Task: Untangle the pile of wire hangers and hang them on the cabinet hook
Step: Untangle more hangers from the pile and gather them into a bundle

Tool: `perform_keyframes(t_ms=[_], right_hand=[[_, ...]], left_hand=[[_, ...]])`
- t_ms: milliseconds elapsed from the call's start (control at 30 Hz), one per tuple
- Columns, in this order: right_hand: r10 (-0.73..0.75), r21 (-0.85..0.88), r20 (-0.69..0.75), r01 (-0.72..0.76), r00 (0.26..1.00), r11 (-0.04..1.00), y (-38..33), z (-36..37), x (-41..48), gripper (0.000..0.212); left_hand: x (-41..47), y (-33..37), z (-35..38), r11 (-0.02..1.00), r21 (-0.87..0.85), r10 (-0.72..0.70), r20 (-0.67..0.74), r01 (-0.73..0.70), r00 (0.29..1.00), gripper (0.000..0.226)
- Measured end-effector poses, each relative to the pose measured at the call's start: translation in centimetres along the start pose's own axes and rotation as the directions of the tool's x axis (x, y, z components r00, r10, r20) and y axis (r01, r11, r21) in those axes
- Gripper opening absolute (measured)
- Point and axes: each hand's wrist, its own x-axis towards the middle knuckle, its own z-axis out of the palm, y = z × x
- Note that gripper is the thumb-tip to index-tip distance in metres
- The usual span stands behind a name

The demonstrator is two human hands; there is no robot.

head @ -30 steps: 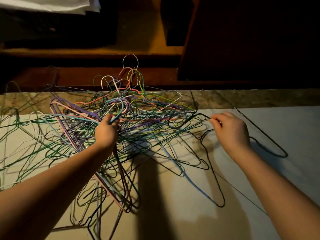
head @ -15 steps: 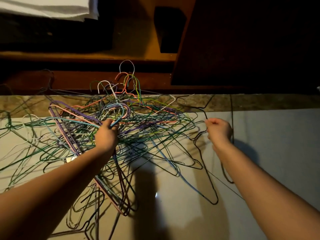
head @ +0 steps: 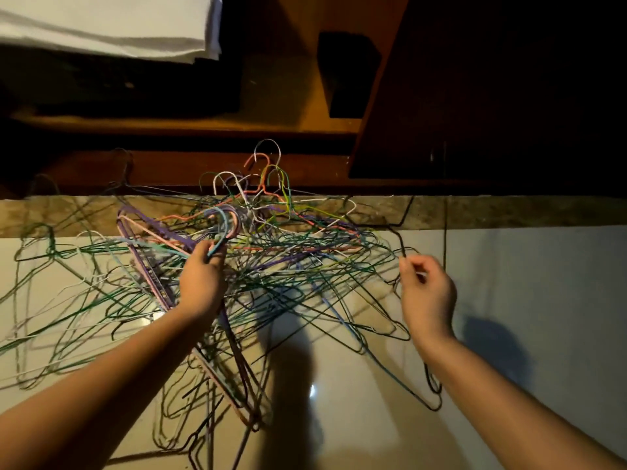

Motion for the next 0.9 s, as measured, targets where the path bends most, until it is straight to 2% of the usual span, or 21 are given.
perform_keyframes(t_ms=[133, 233, 333, 433, 500, 567, 733, 900], right_hand=[[-0.011, 0.115, 0.203, -0.013, 0.979, 0.993, -2.2, 3.4, -3.8, 0.021], [-0.019, 0.168, 0.309, -0.035, 0.951, 0.985, -3.9, 6.2, -5.1, 0.023], [-0.025, 0.208, 0.444, -0.075, 0.896, 0.975, -6.7, 9.1, -6.0, 0.02], [0.006, 0.251, 0.593, -0.192, 0.805, 0.949, -9.9, 12.0, -7.7, 0.027], [-0.014, 0.224, 0.641, -0.169, 0.767, 0.96, -11.6, 13.6, -8.9, 0.027], [-0.037, 0.208, 0.667, -0.138, 0.744, 0.968, -13.2, 15.0, -10.0, 0.026], [-0.01, 0.17, 0.663, -0.138, 0.748, 0.976, -16.3, 18.8, -12.2, 0.021], [0.044, 0.143, 0.594, -0.159, 0.804, 0.977, -16.9, 22.0, -14.9, 0.025]], left_hand=[[-1.2, 1.8, -3.2, 0.994, -0.107, -0.007, -0.073, -0.001, 0.997, 0.02], [-1.7, 3.9, -5.8, 0.98, -0.198, -0.036, -0.095, 0.016, 0.995, 0.023], [-1.5, 6.3, -8.8, 0.964, -0.266, -0.019, -0.057, 0.003, 0.998, 0.026], [-1.0, 8.2, -11.6, 0.937, -0.35, -0.017, 0.002, 0.016, 1.0, 0.023], [-0.7, 8.5, -12.9, 0.92, -0.389, -0.022, 0.047, 0.039, 0.999, 0.022], [-0.7, 8.3, -13.9, 0.91, -0.41, -0.028, 0.076, 0.057, 0.997, 0.022], [-1.0, 7.7, -14.5, 0.86, -0.498, -0.077, 0.093, 0.114, 0.993, 0.018], [-0.6, 7.6, -15.4, 0.815, -0.575, -0.049, 0.046, 0.067, 0.998, 0.021]])
